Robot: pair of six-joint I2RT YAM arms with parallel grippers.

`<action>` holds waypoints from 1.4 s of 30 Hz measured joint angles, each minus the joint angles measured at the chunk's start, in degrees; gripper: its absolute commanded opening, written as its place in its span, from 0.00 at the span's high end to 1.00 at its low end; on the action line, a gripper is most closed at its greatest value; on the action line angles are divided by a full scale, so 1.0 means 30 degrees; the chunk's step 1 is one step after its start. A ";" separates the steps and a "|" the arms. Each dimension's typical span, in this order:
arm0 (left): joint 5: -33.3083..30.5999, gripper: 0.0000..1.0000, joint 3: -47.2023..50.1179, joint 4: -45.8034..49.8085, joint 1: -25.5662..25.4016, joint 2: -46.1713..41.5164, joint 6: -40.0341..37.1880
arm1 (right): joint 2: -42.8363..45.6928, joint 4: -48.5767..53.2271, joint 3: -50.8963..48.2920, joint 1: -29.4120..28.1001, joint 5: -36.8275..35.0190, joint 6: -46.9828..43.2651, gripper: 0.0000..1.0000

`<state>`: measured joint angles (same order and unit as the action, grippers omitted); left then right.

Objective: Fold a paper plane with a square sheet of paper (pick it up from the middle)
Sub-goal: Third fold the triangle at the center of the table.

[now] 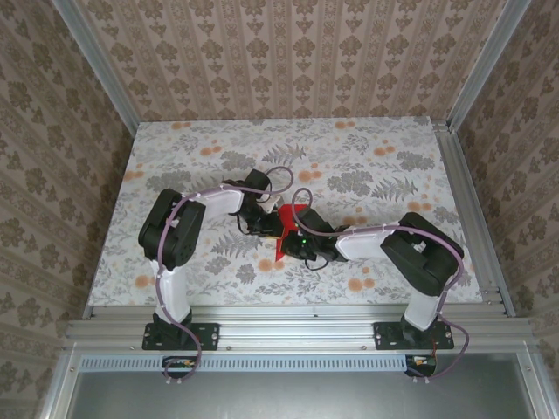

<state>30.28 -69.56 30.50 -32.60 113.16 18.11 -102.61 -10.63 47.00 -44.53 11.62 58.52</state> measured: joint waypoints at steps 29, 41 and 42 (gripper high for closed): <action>0.0168 0.84 -0.0328 0.0350 0.0022 0.0262 -0.0357 | 0.0845 0.0444 0.0022 -0.1428 -0.0226 0.0036 0.88; 0.0189 0.84 -0.0335 0.0350 0.0022 0.0284 -0.0364 | -0.0226 -0.0627 -0.0022 -0.1435 -0.0204 0.0641 0.89; 0.0189 0.84 -0.0335 0.0350 0.0022 0.0284 -0.0364 | -0.0306 -0.0794 -0.0015 -0.1428 -0.0138 0.0656 0.89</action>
<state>30.85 -70.57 31.55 -32.53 114.02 17.02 -103.53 -13.02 46.96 -48.82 11.20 60.49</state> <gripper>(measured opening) 0.156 0.114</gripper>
